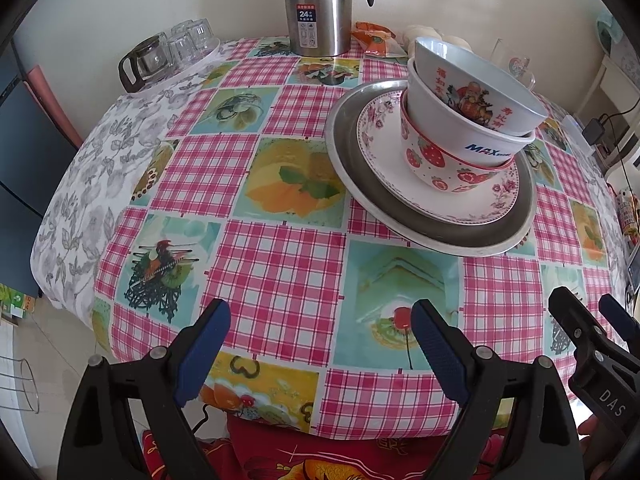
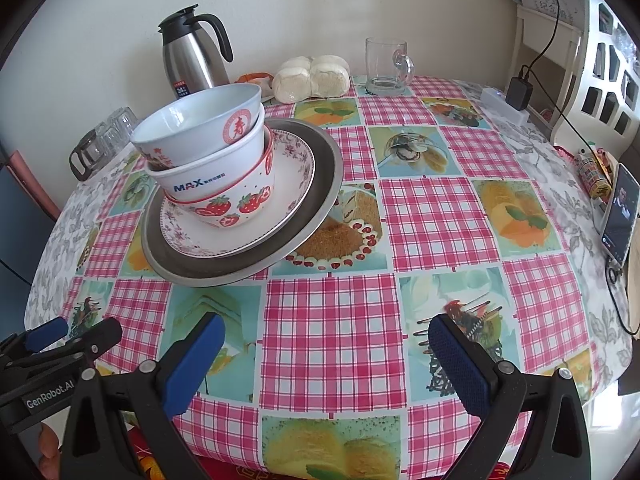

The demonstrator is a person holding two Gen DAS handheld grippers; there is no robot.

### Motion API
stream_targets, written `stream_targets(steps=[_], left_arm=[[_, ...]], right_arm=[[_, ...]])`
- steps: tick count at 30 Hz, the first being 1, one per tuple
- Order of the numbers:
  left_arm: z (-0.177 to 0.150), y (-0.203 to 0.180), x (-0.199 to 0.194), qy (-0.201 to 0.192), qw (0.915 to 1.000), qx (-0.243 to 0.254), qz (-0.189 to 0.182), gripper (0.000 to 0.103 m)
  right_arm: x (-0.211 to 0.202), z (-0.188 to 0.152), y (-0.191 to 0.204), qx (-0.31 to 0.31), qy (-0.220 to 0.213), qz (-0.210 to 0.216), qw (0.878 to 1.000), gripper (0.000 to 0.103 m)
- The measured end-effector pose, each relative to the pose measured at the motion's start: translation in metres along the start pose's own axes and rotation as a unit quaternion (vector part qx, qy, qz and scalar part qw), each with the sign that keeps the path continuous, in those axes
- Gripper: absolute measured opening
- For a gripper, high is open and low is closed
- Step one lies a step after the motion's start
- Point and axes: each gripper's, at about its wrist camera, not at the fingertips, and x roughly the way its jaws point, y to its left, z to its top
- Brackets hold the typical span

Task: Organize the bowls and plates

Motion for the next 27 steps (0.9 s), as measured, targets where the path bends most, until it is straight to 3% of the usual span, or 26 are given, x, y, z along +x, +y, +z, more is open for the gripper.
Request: stream_targets(steps=[27], left_arm=[[-0.001, 0.002, 0.006, 0.014, 0.9999, -0.003, -0.008, 0.092]], right_arm=[[0.011, 0.0, -0.005, 0.009, 0.018, -0.012, 1.0, 0.103]])
